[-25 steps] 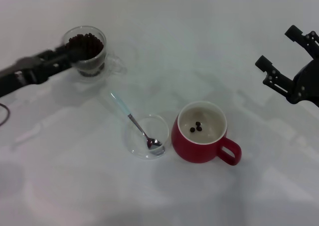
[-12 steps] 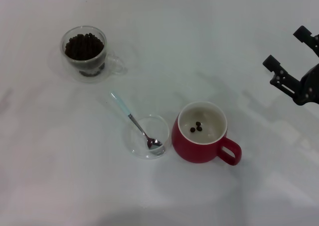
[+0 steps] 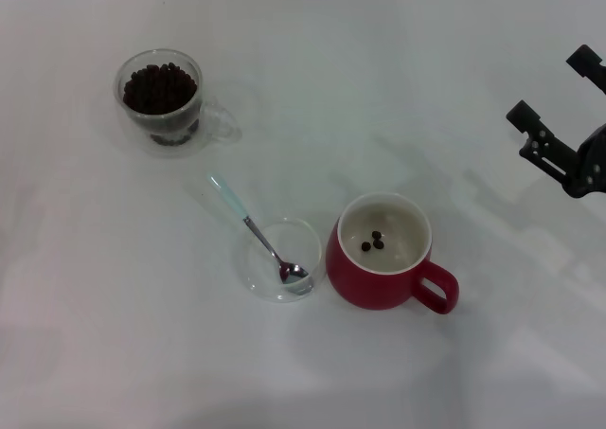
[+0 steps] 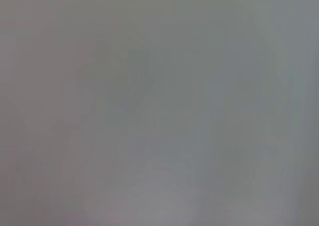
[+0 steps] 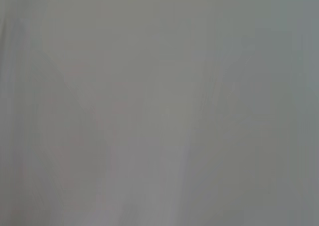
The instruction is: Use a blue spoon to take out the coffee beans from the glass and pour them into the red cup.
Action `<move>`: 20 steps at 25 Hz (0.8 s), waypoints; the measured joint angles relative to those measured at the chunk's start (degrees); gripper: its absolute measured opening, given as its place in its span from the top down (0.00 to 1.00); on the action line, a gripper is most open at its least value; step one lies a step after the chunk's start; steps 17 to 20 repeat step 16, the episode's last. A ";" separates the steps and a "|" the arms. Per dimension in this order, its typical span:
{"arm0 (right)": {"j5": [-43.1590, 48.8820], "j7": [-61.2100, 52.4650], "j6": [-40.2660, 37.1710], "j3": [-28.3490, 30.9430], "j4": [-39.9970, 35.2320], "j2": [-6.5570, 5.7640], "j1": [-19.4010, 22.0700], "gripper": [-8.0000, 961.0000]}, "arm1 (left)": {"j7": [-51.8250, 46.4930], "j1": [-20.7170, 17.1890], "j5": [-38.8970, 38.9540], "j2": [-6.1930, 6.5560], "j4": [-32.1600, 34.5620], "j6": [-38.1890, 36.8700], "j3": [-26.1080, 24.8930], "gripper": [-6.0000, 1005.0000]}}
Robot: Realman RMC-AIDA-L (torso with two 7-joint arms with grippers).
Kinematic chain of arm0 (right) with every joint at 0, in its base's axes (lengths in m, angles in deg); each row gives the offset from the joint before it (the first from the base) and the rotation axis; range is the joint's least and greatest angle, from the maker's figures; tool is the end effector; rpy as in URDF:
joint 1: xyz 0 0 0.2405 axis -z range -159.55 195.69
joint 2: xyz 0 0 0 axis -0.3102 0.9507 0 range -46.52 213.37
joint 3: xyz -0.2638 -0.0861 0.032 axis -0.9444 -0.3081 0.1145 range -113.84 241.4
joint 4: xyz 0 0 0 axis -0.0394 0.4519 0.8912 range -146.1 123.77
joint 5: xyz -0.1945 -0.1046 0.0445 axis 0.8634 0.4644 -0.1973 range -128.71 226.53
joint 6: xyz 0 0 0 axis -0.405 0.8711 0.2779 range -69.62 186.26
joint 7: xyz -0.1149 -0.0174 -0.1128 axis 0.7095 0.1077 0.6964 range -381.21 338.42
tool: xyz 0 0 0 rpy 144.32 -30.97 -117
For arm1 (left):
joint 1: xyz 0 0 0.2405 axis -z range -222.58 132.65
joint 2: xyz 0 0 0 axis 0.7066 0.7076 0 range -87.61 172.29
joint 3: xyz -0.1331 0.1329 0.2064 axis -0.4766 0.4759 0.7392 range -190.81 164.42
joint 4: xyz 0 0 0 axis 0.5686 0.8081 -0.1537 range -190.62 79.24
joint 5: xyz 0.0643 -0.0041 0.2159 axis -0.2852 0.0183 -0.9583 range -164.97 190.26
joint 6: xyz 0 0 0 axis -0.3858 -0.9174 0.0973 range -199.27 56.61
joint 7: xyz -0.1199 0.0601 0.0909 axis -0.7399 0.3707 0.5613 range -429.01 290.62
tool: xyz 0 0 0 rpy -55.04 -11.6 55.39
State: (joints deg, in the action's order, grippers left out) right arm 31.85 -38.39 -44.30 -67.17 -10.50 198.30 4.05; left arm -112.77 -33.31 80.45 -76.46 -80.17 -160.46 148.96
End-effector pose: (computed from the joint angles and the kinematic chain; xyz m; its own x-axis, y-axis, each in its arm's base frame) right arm 0.3544 0.2356 -0.0144 0.6679 0.2334 -0.7067 -0.4886 -0.5788 -0.6529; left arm -0.4520 0.2268 0.0664 0.6627 0.0400 0.7478 0.7456 -0.1287 -0.6538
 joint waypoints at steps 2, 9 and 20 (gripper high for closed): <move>-0.04 0.01 -0.55 0.00 -0.02 0.00 -0.01 0.09 | 1.15 0.17 0.04 0.00 0.89 0.74 0.00 0.29; -0.83 0.11 -3.43 0.00 0.30 0.00 0.32 0.09 | 3.41 0.57 -0.14 -0.06 2.83 1.07 0.36 0.29; -1.31 0.40 -4.03 0.07 0.08 0.00 0.76 0.09 | 5.38 0.60 -0.02 -0.03 3.35 1.76 0.16 0.29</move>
